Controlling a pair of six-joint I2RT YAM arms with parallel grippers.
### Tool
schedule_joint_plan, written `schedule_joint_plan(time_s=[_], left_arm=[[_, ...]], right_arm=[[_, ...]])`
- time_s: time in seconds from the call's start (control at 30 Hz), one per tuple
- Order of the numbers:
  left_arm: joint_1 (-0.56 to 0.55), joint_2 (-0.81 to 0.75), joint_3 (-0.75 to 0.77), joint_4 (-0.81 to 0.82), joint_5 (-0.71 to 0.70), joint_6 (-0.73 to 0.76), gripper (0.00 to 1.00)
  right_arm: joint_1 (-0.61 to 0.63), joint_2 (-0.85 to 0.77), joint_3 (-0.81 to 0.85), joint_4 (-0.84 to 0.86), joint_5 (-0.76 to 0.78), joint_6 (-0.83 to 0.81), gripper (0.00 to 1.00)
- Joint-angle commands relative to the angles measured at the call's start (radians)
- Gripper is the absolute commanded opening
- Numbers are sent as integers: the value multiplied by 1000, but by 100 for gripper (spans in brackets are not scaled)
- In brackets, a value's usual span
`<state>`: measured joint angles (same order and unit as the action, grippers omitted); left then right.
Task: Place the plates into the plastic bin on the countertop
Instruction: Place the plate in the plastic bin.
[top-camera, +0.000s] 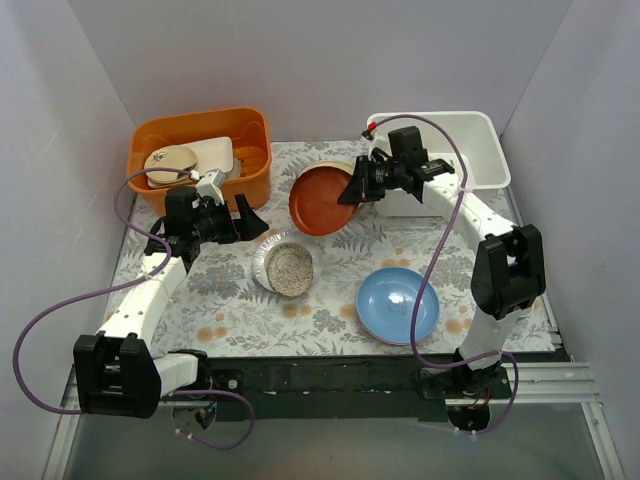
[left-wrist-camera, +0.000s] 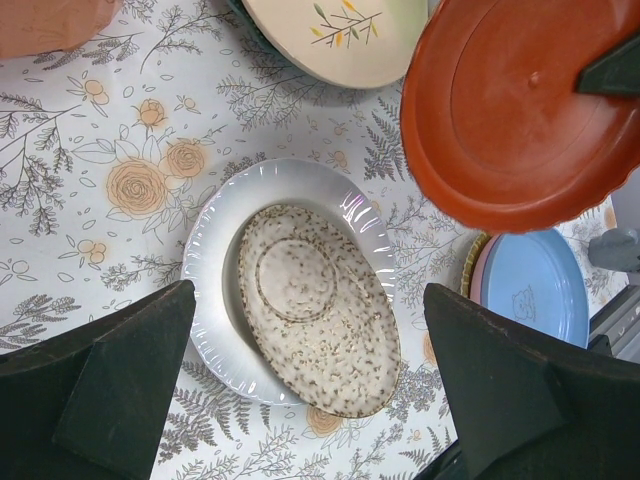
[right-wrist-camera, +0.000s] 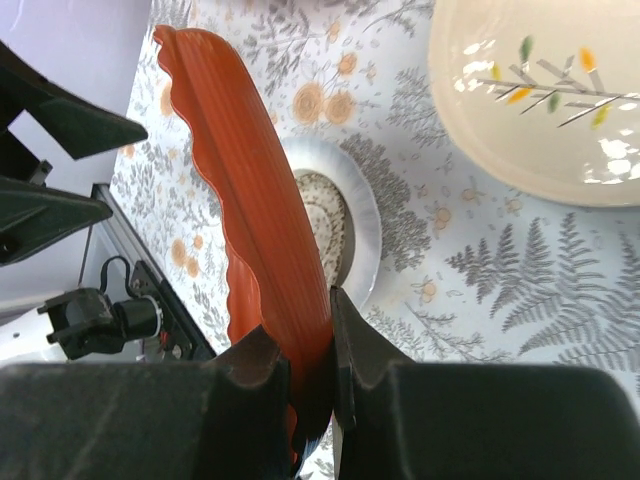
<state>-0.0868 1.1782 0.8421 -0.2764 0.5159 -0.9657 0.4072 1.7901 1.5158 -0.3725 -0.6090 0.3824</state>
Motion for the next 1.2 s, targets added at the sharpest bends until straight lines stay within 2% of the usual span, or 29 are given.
schedule_joint_plan(time_s=[0.0,1.17], left_arm=[[2,-11,-6,8,4,9,98],[2,1,0,-1,1,12,98]], right_arm=[[-53,-52,69,-31,2,-31,1],[-380,-18,173,-9,-78,-4,1]])
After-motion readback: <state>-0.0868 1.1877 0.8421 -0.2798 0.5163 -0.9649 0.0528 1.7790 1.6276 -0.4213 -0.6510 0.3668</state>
